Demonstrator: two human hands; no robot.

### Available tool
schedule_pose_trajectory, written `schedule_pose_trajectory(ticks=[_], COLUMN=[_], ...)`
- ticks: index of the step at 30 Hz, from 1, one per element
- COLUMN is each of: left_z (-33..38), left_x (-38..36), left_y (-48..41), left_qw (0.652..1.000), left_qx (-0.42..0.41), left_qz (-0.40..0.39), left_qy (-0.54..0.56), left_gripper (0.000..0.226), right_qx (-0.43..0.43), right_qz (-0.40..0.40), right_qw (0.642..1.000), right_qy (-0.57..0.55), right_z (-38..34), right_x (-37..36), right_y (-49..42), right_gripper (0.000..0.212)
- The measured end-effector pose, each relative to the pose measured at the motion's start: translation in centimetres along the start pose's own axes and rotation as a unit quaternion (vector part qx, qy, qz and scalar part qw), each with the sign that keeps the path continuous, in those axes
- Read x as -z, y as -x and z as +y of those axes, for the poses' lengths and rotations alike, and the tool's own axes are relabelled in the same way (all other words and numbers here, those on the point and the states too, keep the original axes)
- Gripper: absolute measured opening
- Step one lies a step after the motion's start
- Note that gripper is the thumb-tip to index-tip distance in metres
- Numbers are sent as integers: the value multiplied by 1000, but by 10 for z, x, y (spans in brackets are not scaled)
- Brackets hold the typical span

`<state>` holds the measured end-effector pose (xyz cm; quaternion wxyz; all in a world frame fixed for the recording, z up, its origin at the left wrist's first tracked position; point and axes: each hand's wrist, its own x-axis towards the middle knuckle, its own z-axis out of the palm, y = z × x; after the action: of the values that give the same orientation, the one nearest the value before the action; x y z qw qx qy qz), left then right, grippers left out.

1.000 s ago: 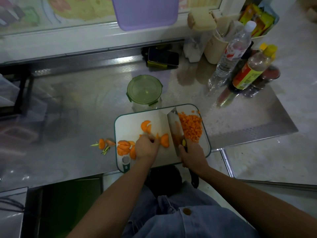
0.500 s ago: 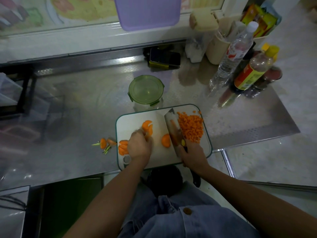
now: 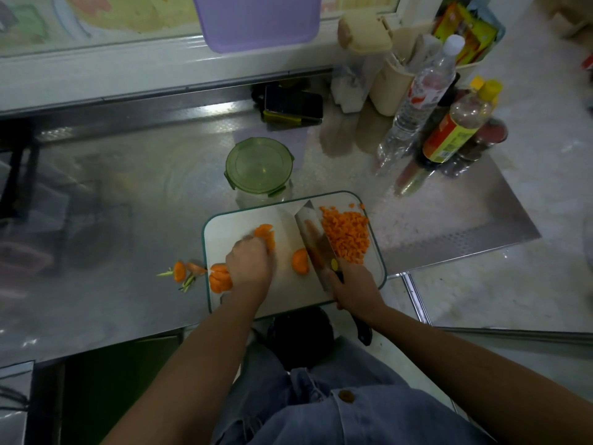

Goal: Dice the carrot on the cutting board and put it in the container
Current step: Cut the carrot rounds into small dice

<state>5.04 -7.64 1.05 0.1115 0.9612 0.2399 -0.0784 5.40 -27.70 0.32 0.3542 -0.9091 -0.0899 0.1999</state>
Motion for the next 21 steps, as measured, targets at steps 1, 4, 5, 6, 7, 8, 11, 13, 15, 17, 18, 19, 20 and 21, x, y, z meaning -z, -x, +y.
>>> schedule_pose_trajectory(ticks=[1,4,5,6,7,8,11,13,15,17,18,19,20,21], left_z=[0,5,10,15,21,25,26,25,26,29,29,28,27,27], left_x=[2,4,4,3,2,0,-7,-8,-9,-10,-10,-12,-14,-16], left_y=[0,5,8,11,13,15,19,20,21,22,22,22,22,23], left_qw=[1000,988,979,969,959,951,947,951,956,958,958,956,952,949], left_qx=[-7,-47,-55,-50,-34,-11,41,59,72,88,98,112,127,140], left_qz=[4,-3,-19,-38,-60,-86,-123,-115,-112,-107,-100,-92,-87,-87], left_qy=[19,148,197,241,275,295,294,280,263,250,251,257,263,269], left_gripper=[20,17,13,10,9,10,11,11,13,19,23,25,28,30], right_qx=[0,-3,-8,-14,-17,-18,-16,-14,-9,-1,2,4,3,4], right_qz=[0,5,7,6,5,4,0,-4,-3,4,9,14,17,18], right_qw=[1000,1000,1000,1000,1000,1000,1000,1000,1000,1000,1000,1000,999,999], right_qy=[-2,-9,-11,-12,-11,-7,6,8,12,20,23,25,28,35], right_z=[1,3,3,3,3,3,1,1,0,-2,-3,-3,-3,-3], right_x=[0,0,0,0,1,1,2,3,3,3,3,3,3,3], right_y=[0,-2,-2,-3,-3,-3,-3,-2,0,1,2,3,4,5], right_gripper=[23,22,23,22,22,21,26,25,27,27,28,28,26,23])
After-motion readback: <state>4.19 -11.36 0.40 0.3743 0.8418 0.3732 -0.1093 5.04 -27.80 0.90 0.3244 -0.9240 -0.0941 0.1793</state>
